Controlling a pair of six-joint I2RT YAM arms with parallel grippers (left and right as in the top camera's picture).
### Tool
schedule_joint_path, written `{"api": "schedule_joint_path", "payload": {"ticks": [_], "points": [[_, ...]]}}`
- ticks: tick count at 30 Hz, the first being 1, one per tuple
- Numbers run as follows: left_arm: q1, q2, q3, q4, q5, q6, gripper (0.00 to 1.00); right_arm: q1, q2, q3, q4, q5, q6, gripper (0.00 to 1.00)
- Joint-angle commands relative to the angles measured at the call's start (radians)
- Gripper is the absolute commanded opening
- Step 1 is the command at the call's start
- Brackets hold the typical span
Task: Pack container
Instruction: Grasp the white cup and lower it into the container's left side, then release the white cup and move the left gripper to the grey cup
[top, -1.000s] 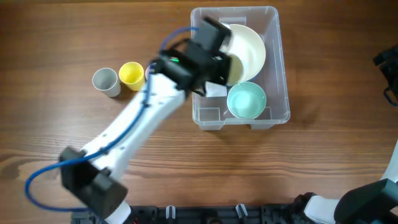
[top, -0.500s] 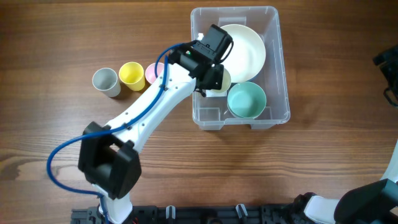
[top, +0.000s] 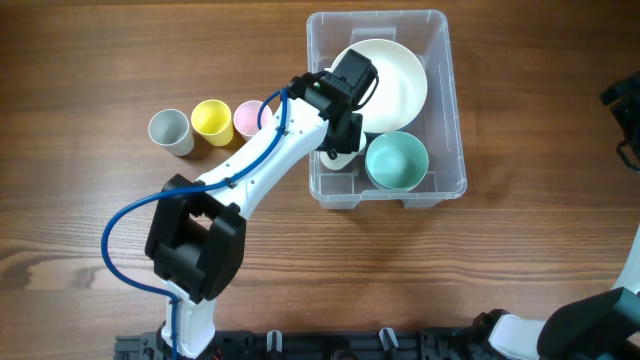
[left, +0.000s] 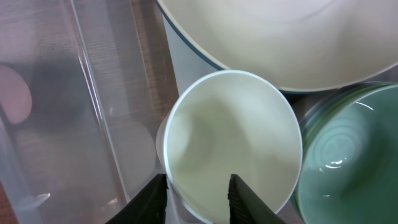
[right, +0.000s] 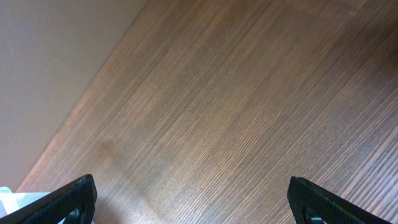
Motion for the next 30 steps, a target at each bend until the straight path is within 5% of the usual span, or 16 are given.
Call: {"api": "schedule_joint_path", "payload": {"ticks": [1, 11, 17, 25, 30], "points": [[0.020, -0.101, 0.027, -0.011, 0.016, 0.002, 0.36, 0.003, 0.005, 0.005, 0.002, -0.005, 0.006, 1.00], [0.269, -0.428, 0.029, -0.181, -0.030, 0.001, 0.46, 0.003, 0.005, 0.005, 0.002, -0.005, 0.006, 1.00], [0.512, -0.358, -0.085, -0.207, -0.003, 0.002, 0.55, 0.003, 0.005, 0.005, 0.002, -0.005, 0.006, 1.00], [0.781, -0.187, -0.179, -0.123, 0.069, 0.005, 0.46, 0.003, 0.005, 0.005, 0.002, -0.005, 0.006, 1.00], [0.858, -0.183, -0.196, -0.063, 0.068, 0.058, 0.50, 0.003, 0.005, 0.005, 0.002, -0.005, 0.006, 1.00]]}}
